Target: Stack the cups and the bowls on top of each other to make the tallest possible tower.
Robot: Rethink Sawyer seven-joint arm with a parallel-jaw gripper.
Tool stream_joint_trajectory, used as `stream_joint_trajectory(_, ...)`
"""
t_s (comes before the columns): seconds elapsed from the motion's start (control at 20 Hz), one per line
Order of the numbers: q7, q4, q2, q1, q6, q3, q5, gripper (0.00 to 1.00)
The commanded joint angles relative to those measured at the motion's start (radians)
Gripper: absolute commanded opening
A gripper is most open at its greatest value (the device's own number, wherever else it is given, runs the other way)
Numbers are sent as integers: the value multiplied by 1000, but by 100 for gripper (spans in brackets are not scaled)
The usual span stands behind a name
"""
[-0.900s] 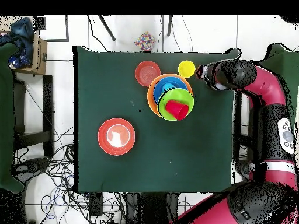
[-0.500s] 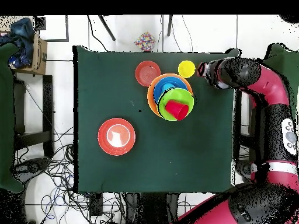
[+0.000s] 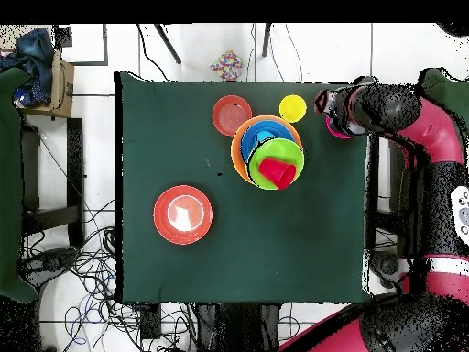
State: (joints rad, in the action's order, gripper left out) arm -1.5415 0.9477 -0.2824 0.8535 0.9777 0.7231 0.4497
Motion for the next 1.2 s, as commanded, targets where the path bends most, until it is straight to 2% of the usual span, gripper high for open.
stream_joint_trajectory(0.05, 107, -61, 7, -44, 117, -40, 5, 100)
stream_joint_trajectory(0.5, 92, -78, 25, -55, 99, -49, 17, 100)
stream_joint_trajectory(0.9, 25, -65, 3, -88, 127, -41, -26, 100)
stream_joint_trajectory(1.2, -13, -93, 2, -123, 160, -55, -49, 100)
